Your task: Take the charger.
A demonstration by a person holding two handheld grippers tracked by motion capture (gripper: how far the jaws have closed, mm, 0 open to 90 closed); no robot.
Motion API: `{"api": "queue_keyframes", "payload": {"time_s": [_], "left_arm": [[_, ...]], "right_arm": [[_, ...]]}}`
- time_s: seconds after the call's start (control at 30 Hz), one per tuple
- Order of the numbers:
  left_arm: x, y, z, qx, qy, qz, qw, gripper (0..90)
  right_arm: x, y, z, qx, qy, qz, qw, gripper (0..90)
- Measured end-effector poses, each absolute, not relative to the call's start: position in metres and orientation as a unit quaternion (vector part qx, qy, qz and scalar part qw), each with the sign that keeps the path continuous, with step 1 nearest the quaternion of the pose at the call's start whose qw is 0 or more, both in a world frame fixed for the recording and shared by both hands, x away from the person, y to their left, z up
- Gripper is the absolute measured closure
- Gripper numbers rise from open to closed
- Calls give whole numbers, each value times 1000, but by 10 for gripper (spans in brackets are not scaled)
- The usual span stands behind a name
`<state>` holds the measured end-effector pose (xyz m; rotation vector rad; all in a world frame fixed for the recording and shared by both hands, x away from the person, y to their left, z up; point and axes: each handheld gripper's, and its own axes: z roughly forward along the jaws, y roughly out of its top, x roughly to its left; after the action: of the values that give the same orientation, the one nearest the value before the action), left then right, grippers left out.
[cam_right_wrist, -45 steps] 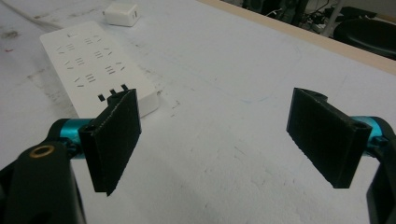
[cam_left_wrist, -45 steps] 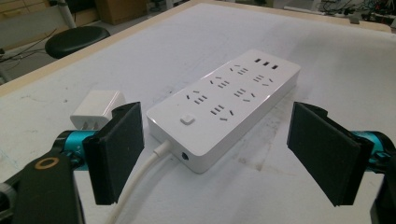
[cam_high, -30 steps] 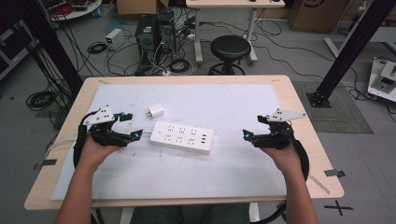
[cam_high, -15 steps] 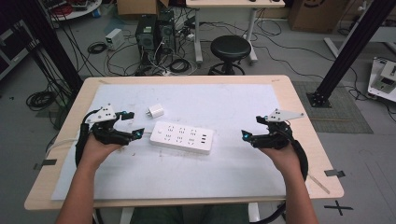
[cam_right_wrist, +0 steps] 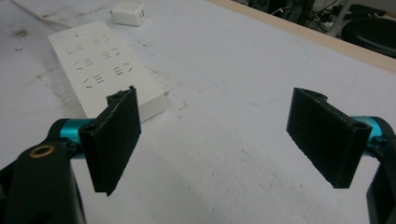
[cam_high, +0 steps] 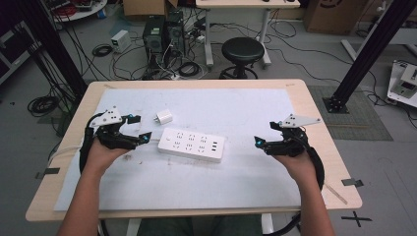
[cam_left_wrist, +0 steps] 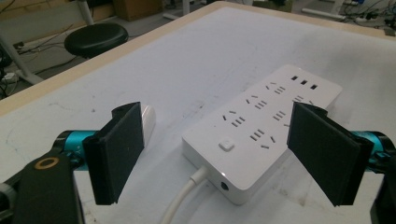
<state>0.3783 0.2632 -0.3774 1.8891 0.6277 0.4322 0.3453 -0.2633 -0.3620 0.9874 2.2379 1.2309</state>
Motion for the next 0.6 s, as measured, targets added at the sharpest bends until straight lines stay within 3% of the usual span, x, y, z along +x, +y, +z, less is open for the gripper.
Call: {"api": "queue_keyframes", "payload": {"time_s": [0.6], "left_arm": [[450, 245, -373, 811, 279, 166, 486, 188]], "right_arm": [[342, -263, -361, 354, 801, 440, 202, 179]]}}
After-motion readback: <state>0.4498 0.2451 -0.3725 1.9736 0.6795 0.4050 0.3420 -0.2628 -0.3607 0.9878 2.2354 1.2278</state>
